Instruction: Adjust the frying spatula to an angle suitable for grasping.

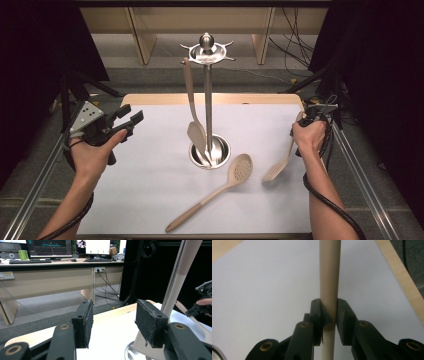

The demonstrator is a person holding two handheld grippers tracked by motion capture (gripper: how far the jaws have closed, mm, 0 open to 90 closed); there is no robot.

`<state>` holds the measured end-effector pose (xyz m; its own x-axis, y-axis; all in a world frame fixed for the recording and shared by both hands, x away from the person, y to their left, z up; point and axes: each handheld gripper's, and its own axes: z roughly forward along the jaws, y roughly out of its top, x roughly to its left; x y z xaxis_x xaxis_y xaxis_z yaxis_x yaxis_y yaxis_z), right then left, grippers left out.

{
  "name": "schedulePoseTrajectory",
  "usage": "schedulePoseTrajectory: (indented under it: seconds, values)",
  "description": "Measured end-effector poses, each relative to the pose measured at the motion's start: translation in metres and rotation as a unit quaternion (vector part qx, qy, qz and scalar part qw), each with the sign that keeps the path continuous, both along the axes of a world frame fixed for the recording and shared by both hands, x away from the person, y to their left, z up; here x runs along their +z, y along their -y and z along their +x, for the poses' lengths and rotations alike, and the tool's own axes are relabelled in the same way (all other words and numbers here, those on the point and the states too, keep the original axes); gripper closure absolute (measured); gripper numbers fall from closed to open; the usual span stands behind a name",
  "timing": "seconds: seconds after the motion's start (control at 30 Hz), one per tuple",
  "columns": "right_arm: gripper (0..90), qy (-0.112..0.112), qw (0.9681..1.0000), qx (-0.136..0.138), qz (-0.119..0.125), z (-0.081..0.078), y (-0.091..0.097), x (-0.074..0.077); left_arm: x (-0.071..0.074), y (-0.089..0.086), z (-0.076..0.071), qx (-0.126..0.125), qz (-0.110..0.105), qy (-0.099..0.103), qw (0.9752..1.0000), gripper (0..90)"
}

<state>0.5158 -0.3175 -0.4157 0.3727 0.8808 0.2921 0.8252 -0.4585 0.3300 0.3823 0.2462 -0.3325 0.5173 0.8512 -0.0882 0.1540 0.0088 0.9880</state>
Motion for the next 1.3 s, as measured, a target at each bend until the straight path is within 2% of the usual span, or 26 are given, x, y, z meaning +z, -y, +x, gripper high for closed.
schedulePoseTrajectory:
  seconds: [0.03,0.07,0.1,0.2,0.27,0.33,0.37,0.4,0.43,0.5,0.57,0.63,0.67,0.7,0.77,0.8,0.87,0.9,0.93,1.07,1.1,1.13,1.17,1.2,1.23,1.3]
  values:
    - [77.6,0.012,0.9999,0.010,0.000,-0.001,0.000,0.003,0.000,0.000,0.000,0.001,0.000,0.000,1.0000,47.2]
    - [77.6,0.030,0.9984,0.044,-0.018,-0.004,0.002,0.005,0.000,0.000,0.000,0.001,0.000,0.000,1.0000,47.1]
    - [77.7,0.040,0.9985,0.038,-0.004,-0.003,-0.002,0.007,0.001,0.000,0.000,0.002,-0.002,0.001,1.0000,47.1]
    - [77.7,0.060,0.9959,0.067,-0.009,-0.007,-0.006,0.015,0.001,-0.001,0.000,0.002,-0.001,0.002,1.0000,47.1]
    - [77.7,0.070,0.9946,0.077,0.001,-0.009,-0.010,0.019,0.000,0.000,-0.001,0.001,-0.002,0.001,1.0000,47.1]
    - [77.6,0.088,0.9913,0.097,-0.001,-0.012,-0.012,0.020,0.000,0.000,-0.001,0.001,-0.002,0.001,1.0000,47.1]
    - [77.6,0.088,0.9919,0.092,0.005,-0.013,-0.015,0.022,0.001,0.000,-0.001,0.001,-0.002,0.002,1.0000,47.2]
    - [77.6,0.097,0.9904,0.098,0.003,-0.014,-0.015,0.022,0.001,0.000,-0.001,0.001,-0.003,0.003,1.0000,47.1]
    - [77.6,0.109,0.9887,0.102,0.018,-0.016,-0.018,0.024,0.001,0.000,-0.001,0.001,-0.002,0.002,1.0000,47.1]
    - [77.6,0.132,0.9817,0.137,0.003,-0.021,-0.016,0.025,0.001,0.000,-0.001,0.001,-0.001,0.002,1.0000,47.1]
    - [77.6,0.145,0.9793,0.140,0.021,-0.025,-0.021,0.031,0.001,0.000,-0.001,0.000,-0.001,0.002,1.0000,47.1]
    - [77.7,0.167,0.9717,0.167,0.009,-0.029,-0.021,0.034,0.001,0.000,-0.001,0.000,-0.002,0.003,1.0000,47.1]
    - [77.6,0.172,0.9711,0.165,0.016,-0.031,-0.022,0.035,0.001,0.000,-0.001,0.000,-0.002,0.003,1.0000,47.2]
    - [77.7,0.189,0.9640,0.187,0.008,-0.033,-0.022,0.036,0.001,0.000,-0.001,0.001,-0.002,0.005,1.0000,47.2]
    - [77.7,0.211,0.9573,0.197,0.005,-0.037,-0.024,0.038,0.001,0.000,-0.002,0.000,-0.003,0.006,1.0000,47.2]
    - [77.7,0.227,0.9495,0.217,-0.006,-0.038,-0.023,0.038,0.001,0.000,-0.002,0.000,-0.002,0.006,1.0000,47.2]
    - [77.7,0.248,0.9382,0.241,-0.006,-0.042,-0.022,0.041,0.002,0.001,-0.003,-0.001,-0.002,0.008,1.0000,47.3]
    - [77.7,0.250,0.9369,0.245,0.001,-0.047,-0.024,0.044,0.002,0.001,-0.003,-0.002,-0.003,0.009,1.0000,47.3]
    - [77.7,0.264,0.9283,0.262,-0.004,-0.049,-0.023,0.046,0.002,0.001,-0.003,-0.003,-0.003,0.009,1.0000,47.3]
    - [77.7,0.303,0.9089,0.287,-0.012,-0.061,-0.023,0.053,0.001,0.003,-0.003,-0.005,-0.004,0.011,0.9999,47.2]
    - [77.7,0.309,0.9053,0.291,-0.013,-0.063,-0.023,0.055,0.001,0.003,-0.003,-0.006,-0.004,0.011,0.9999,47.2]
    - [77.7,0.306,0.9093,0.282,-0.009,-0.069,-0.026,0.058,0.002,0.004,-0.003,-0.006,-0.003,0.011,0.9999,47.2]
    - [77.7,0.322,0.8973,0.301,-0.018,-0.069,-0.024,0.059,0.002,0.004,-0.003,-0.007,-0.003,0.011,0.9999,47.2]
    - [77.7,0.319,0.8997,0.298,-0.012,-0.073,-0.027,0.061,0.002,0.004,-0.003,-0.007,-0.003,0.012,0.9999,47.2]
    - [77.7,0.327,0.8930,0.309,-0.025,-0.075,-0.026,0.064,0.002,0.004,-0.003,-0.008,-0.002,0.013,0.9999,47.2]
    - [77.8,0.336,0.8867,0.316,-0.030,-0.079,-0.027,0.066,0.002,0.004,-0.004,-0.008,-0.002,0.013,0.9999,47.3]
